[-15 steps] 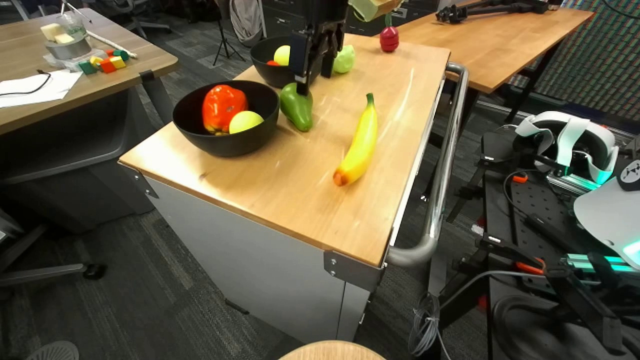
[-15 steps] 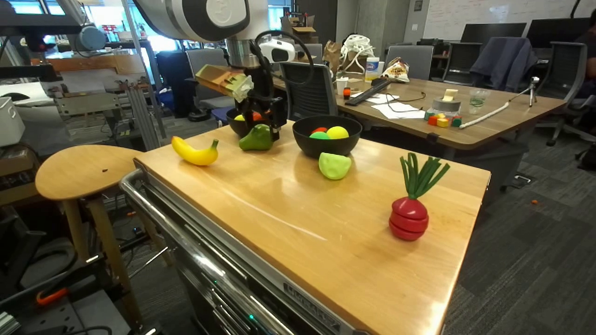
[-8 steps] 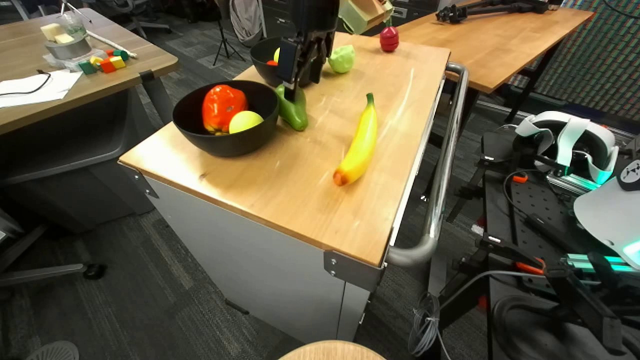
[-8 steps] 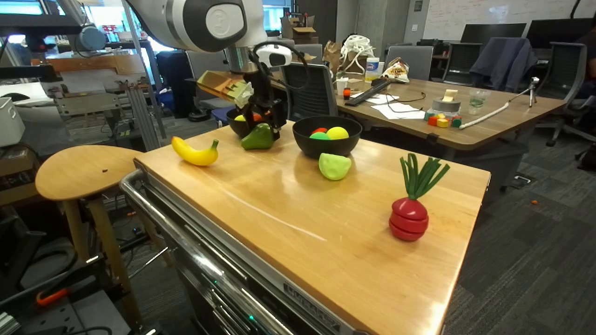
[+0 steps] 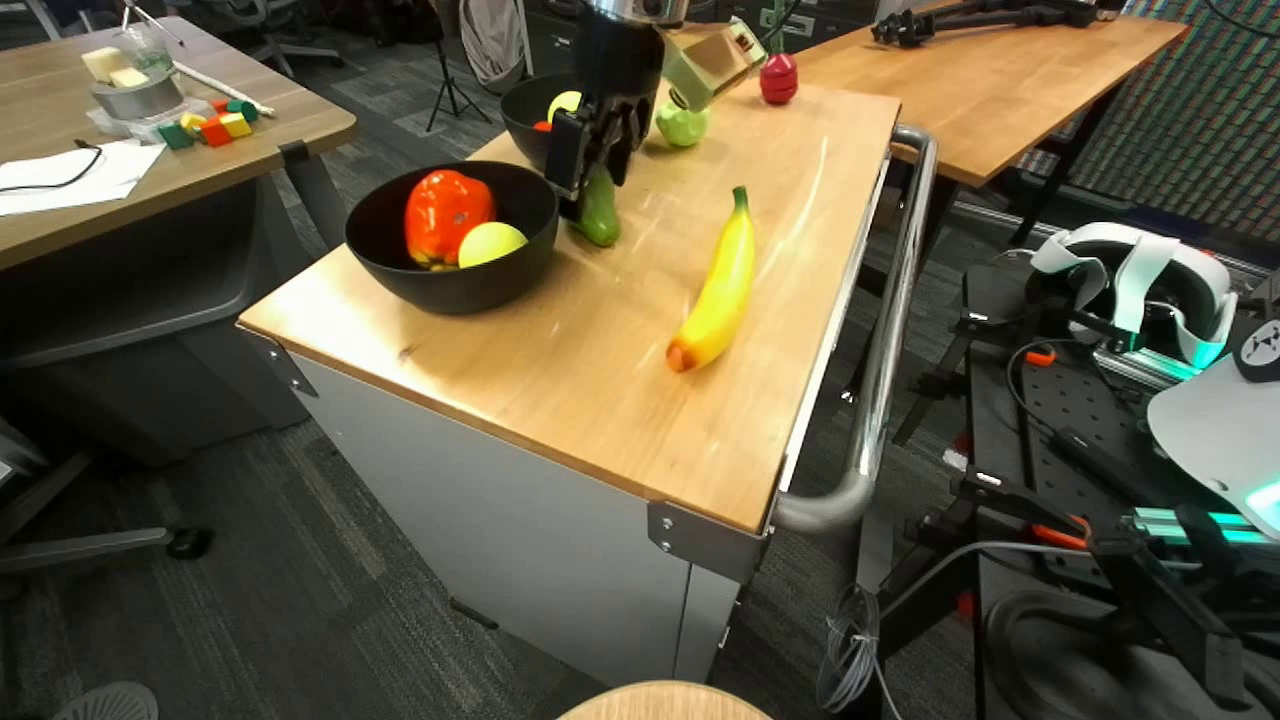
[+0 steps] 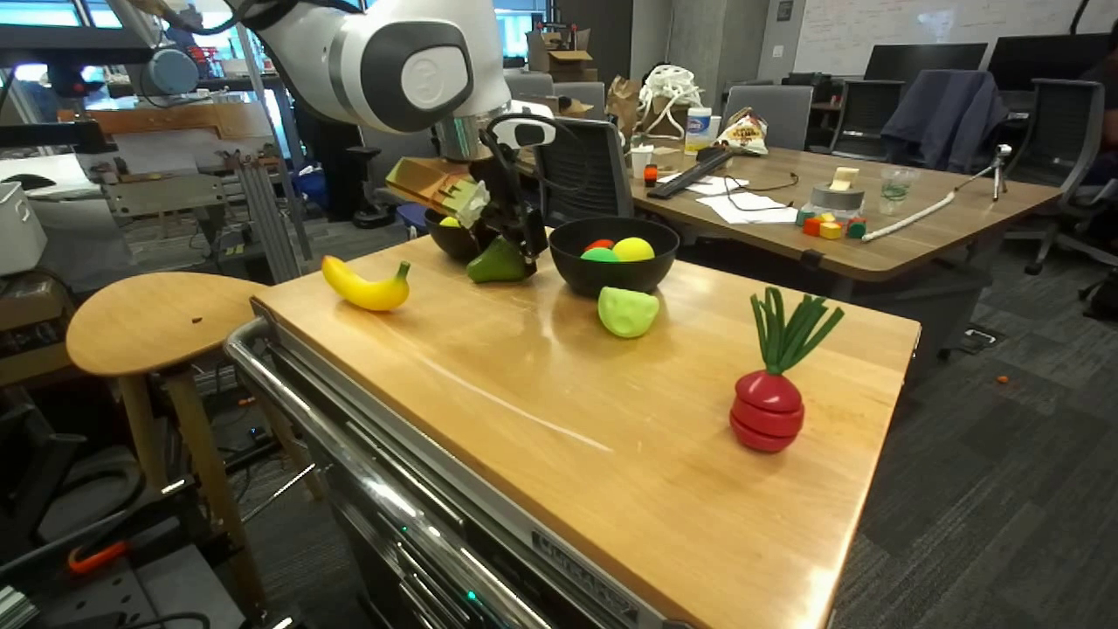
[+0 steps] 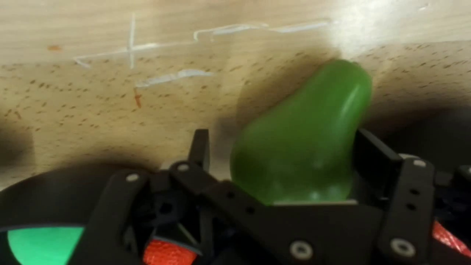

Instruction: Put the plush fruits in the two black bowls

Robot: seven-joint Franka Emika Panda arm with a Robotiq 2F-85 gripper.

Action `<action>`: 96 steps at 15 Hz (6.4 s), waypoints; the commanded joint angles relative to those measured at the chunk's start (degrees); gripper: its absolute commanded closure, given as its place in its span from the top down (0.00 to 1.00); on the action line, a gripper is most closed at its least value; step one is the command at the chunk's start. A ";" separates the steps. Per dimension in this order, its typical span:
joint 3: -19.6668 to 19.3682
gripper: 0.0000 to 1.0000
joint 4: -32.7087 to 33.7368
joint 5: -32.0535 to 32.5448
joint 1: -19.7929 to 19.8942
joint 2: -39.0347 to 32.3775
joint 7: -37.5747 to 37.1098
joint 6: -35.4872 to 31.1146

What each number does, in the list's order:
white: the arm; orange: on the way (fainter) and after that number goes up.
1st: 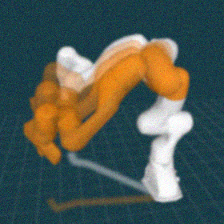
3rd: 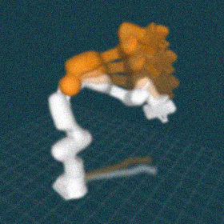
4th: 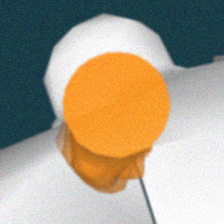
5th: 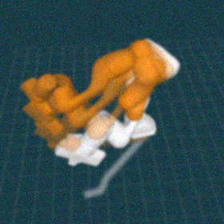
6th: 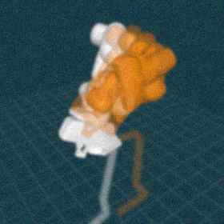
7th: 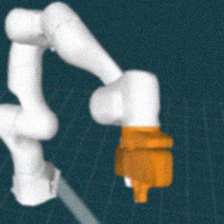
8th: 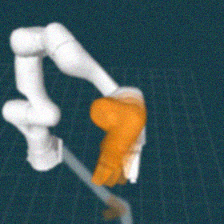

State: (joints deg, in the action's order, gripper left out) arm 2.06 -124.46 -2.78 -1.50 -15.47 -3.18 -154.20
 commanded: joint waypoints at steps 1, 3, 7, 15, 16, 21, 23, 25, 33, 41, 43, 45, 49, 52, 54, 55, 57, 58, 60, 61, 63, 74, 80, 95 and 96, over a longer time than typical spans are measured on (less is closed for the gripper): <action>-1.42 0.70 1.94 2.53 -0.29 -3.02 0.38 -4.44; -1.72 0.54 2.08 2.79 -0.18 -3.65 0.48 -5.62; -1.72 0.47 2.16 2.29 -0.22 -3.09 0.11 -5.12; 0.07 0.47 -2.08 6.27 -1.30 4.61 5.84 -1.20; 0.64 0.47 -2.66 7.10 -1.81 5.82 6.62 -2.16; 4.61 0.47 -2.68 5.54 -3.38 9.21 11.30 -4.89; 5.88 0.47 -1.40 4.27 -3.69 9.19 12.80 -4.32; 6.81 0.47 -0.01 3.24 -3.74 8.45 14.59 -4.58; 6.84 0.47 6.35 2.87 -3.16 2.75 17.74 -2.35; 7.28 1.00 7.30 0.35 -2.22 1.93 17.01 1.93; 7.25 1.00 7.33 -0.35 -2.17 3.16 16.70 3.61; 7.23 1.00 7.23 -1.03 -2.14 4.72 16.56 5.37; 5.19 1.00 7.66 -0.98 -1.38 10.30 15.29 11.98; 1.22 1.00 8.98 1.24 0.84 14.12 14.27 16.45; -2.05 1.00 10.12 2.40 3.10 15.83 13.71 20.01; -3.66 1.00 10.71 3.13 4.30 16.78 13.45 21.82; -7.35 1.00 12.08 4.70 7.41 16.54 11.83 22.22; -8.51 1.00 11.89 6.24 8.38 15.48 11.56 19.41; -8.53 1.00 10.90 4.76 8.15 16.18 13.80 20.31; -9.17 1.00 10.90 4.84 8.85 16.00 13.80 20.21; -8.88 1.00 10.50 4.04 8.67 16.01 14.28 20.84; -16.87 1.00 16.28 8.96 16.09 13.01 14.16 38.66; -17.17 1.00 24.48 -0.41 17.62 3.69 10.02 46.17; -17.52 0.61 33.24 3.11 17.29 -8.05 -1.94 42.72; -17.59 0.53 33.22 4.16 17.19 -8.29 -2.11 42.46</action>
State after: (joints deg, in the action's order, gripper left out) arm -15.41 -93.57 -1.24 15.63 -22.34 -3.70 -112.29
